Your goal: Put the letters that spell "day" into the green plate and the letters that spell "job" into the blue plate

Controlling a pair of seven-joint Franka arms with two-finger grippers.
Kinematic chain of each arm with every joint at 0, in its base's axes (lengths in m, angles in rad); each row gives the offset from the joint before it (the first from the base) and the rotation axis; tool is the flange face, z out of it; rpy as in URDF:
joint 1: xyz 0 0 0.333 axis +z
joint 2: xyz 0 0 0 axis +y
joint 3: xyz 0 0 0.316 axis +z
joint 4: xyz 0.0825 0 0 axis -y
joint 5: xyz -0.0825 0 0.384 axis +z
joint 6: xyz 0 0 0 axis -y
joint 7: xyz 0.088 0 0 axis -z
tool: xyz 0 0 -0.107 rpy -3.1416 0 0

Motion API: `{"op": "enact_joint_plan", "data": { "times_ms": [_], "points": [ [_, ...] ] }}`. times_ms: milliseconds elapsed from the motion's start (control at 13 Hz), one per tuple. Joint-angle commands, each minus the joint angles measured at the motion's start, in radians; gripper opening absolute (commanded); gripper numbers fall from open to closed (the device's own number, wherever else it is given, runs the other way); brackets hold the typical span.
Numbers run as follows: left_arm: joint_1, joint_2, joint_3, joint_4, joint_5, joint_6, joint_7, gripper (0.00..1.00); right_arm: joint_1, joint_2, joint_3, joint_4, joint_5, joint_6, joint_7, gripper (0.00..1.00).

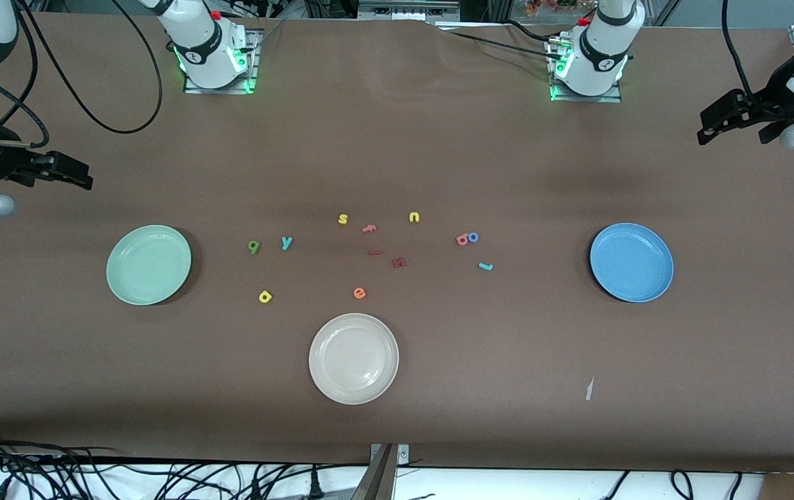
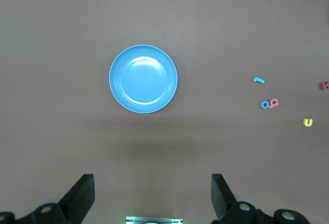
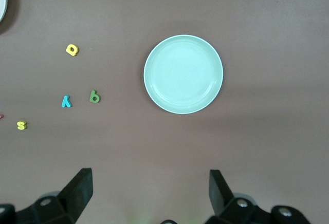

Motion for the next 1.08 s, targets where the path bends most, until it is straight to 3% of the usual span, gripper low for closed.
{"op": "enact_joint_plan", "data": {
  "times_ms": [0,1002],
  "points": [
    [0.002,0.014,-0.003,0.032,0.014,-0.021,-0.008,1.0,0.0,0.004,-0.002,0.01,0.003,0.0,-0.019,1.0],
    [0.0,0.014,-0.005,0.032,0.012,-0.02,-0.008,1.0,0.0,0.003,-0.002,0.009,0.003,-0.011,-0.017,1.0]
  ]
}}
